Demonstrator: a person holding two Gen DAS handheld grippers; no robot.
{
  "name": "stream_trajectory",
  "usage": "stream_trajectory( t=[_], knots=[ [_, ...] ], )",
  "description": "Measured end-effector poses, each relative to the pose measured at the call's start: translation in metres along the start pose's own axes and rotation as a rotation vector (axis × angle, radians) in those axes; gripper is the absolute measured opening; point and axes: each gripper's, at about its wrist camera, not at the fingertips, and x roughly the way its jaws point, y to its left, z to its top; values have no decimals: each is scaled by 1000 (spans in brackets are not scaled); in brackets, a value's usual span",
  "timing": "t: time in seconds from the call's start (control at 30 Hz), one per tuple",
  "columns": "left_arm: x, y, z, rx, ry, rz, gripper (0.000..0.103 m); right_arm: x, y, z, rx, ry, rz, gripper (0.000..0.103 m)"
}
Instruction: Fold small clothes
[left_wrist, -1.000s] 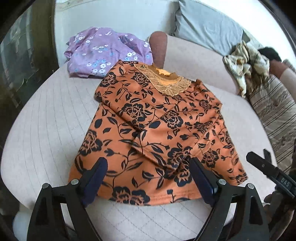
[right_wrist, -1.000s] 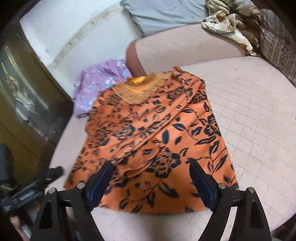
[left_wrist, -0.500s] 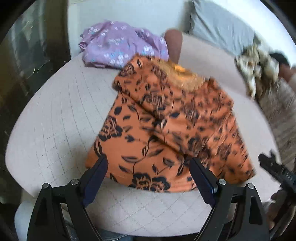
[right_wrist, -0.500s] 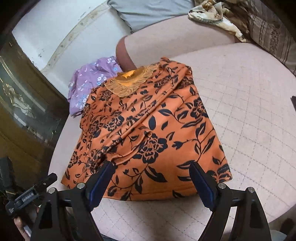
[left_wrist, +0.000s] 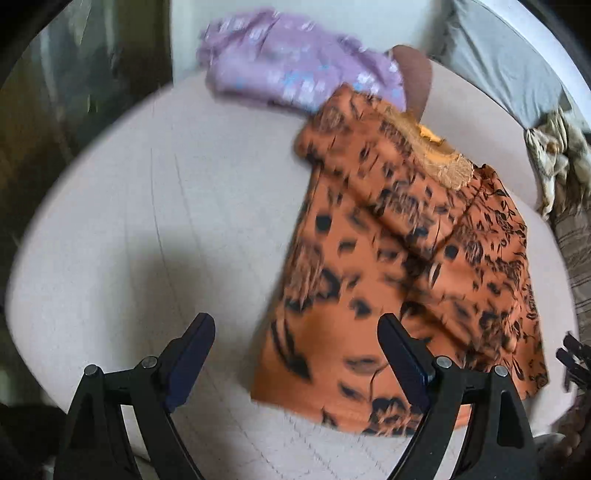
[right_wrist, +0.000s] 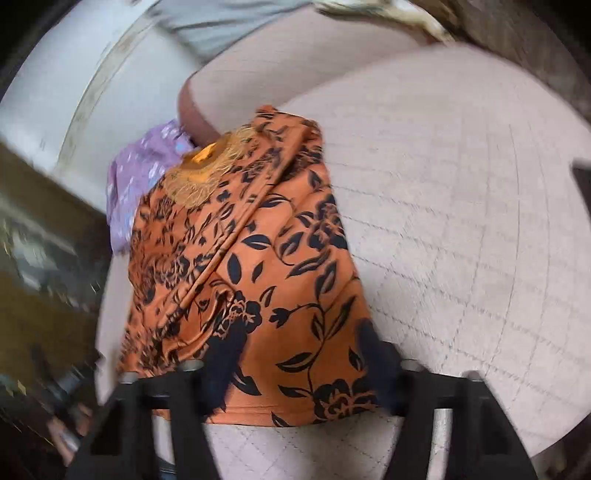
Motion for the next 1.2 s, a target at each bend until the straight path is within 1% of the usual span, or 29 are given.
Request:
stream_trajectory(
  t=[0.03,0.07,0.1,0.13,0.17,0.2,0.23,0.27,0.3,0.33,0.37,0.4,0.47,0.5,0.53,0.57,0.63,0.67,0.7,0.73,0.77,0.8,0.87,0.93,1.03,1.07,1.1,1.13,1.2],
  knots=[
    [9,4,-3,-36,69,-20,88,-2,-2,2,0,-15,-6,59],
    [12,5,-4,-48,86,-59,88,-2,-1,2,-13,-20,-39,59],
    [11,4,-4,-38,74,-62,88,1,0,2,-18,-10,-69,59],
    [8,1,-3,-18,53,-36,88,6,-1,1,-12,14,-86,59],
    [5,-3,-2,12,25,2,88,15,-3,1,2,58,-109,60],
    [5,-5,-2,32,15,19,88,24,-5,0,9,100,-129,60],
    [9,-3,-3,30,39,20,88,33,-6,-1,14,139,-146,60],
    [15,0,-2,14,65,16,88,36,-7,-2,17,147,-173,60],
    [24,5,-3,-10,113,3,88,34,-7,-2,16,130,-208,60],
    [28,4,-5,-6,132,5,88,33,-8,-2,16,122,-209,60],
    [26,-1,-6,18,118,28,83,34,-11,0,30,125,-187,60],
    [23,-5,-7,37,108,20,71,39,-14,0,44,147,-172,60],
    [20,-10,-8,41,120,-39,59,48,-12,3,32,167,-188,59],
    [18,-11,-10,45,117,-46,59,49,-9,3,20,165,-194,59],
    [18,-11,-12,52,124,-47,59,49,-7,2,13,163,-195,56],
    [20,-10,-12,50,134,-45,58,50,-6,0,7,169,-193,45],
    [21,-4,-11,23,135,-33,49,52,-10,1,16,177,-205,36],
    [22,-2,-9,12,134,-22,40,52,-11,1,22,176,-206,33],
    [22,1,-9,0,132,-5,26,51,-12,-2,24,175,-212,30],
    [22,5,-9,-20,124,9,19,51,-11,-2,19,172,-229,16],
    [22,9,-8,-36,121,3,13,51,-10,-3,12,174,-242,9],
    [21,13,-6,-49,120,-12,9,50,-8,-3,0,169,-248,8],
    [16,16,-5,-50,124,-18,8,48,0,-4,-36,159,-267,6],
    [2,19,-5,-37,119,-2,7,42,5,-4,-47,151,-265,5],
    [-22,28,-6,-57,105,-43,7,18,11,-6,-62,132,-256,5],
    [-29,29,-5,-59,103,-45,7,7,16,-8,-99,120,-279,4],
    [-38,31,-5,-65,105,-61,7,-1,20,-11,-131,113,-314,3],
    [-49,32,-7,-69,105,-89,7,-10,20,-13,-144,106,-329,3],
    [-61,29,-11,-41,94,-90,7,-35,21,-20,-146,86,-310,3]
  ],
)
